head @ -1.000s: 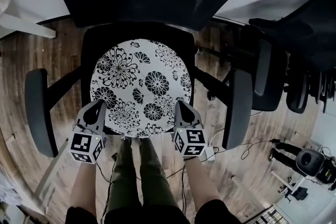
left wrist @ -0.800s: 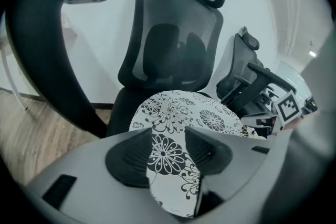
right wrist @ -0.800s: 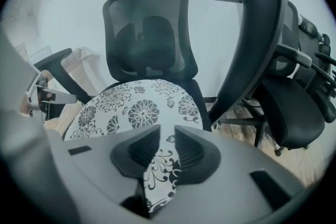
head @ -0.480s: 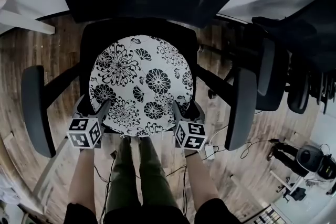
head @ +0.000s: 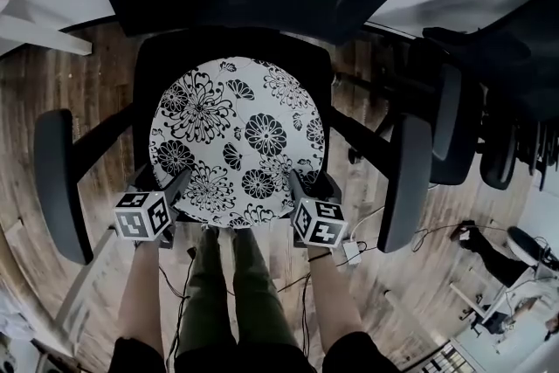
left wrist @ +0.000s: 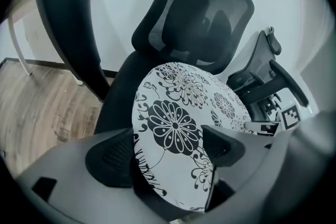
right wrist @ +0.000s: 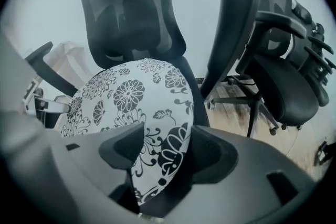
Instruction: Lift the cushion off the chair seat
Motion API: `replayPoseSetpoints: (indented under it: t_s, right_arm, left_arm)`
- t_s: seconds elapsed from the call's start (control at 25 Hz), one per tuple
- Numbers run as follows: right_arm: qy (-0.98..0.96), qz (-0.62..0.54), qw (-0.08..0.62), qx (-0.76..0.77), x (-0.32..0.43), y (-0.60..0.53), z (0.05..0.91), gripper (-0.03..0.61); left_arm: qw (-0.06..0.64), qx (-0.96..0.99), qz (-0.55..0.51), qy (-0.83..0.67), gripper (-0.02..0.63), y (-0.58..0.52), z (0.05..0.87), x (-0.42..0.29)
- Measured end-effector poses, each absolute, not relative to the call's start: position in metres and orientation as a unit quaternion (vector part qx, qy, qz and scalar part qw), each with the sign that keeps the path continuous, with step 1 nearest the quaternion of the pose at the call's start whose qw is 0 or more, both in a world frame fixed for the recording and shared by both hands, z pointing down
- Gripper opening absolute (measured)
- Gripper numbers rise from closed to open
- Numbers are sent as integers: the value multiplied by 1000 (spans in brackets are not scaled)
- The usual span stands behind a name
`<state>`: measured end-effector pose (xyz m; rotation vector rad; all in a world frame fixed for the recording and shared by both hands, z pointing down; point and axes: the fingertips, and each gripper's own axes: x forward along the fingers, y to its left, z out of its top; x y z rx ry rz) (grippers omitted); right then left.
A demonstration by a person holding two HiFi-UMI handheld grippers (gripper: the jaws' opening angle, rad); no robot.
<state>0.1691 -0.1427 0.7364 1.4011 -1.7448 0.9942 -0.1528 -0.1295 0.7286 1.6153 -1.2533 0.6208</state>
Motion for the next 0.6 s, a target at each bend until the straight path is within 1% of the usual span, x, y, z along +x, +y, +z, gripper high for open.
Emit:
replayPoseSetpoints:
  t_s: [0.08, 0.12, 0.16, 0.2, 0.24, 0.28, 0.32, 0.4, 0.6]
  right_arm:
    - [-681, 373, 348, 526, 164, -142, 735, 270]
    - [-688, 363, 354, 519, 162, -142, 733, 214]
    - [-696, 352, 360, 513, 161, -143, 730, 40]
    - [-702, 344, 363, 508, 161, -144, 728, 37]
    - [-706, 340, 363, 504, 161, -146, 726, 31]
    - [-709, 339, 362, 501, 160, -147, 725, 29]
    - [-710, 340, 360, 501, 160, -148, 724, 28]
    - [-710, 340, 357, 502, 161, -147, 722, 26]
    - [-712, 332, 354, 508, 161, -147, 715, 25]
  left_arm:
    - [485, 662, 257, -510, 397, -129, 730, -151]
    - [483, 664, 262, -507, 395, -129, 730, -152]
    - [480, 669, 266, -500, 380, -128, 730, -153]
    - [477, 678, 269, -491, 235, -127, 728, -152]
    - [473, 687, 268, -483, 154, -128, 726, -150]
    - [469, 695, 264, -477, 116, -129, 723, -148]
    - [465, 700, 261, -476, 87, -131, 720, -147]
    - [456, 703, 255, -482, 69, -133, 716, -145]
    - [442, 706, 247, -495, 58, -134, 707, -144]
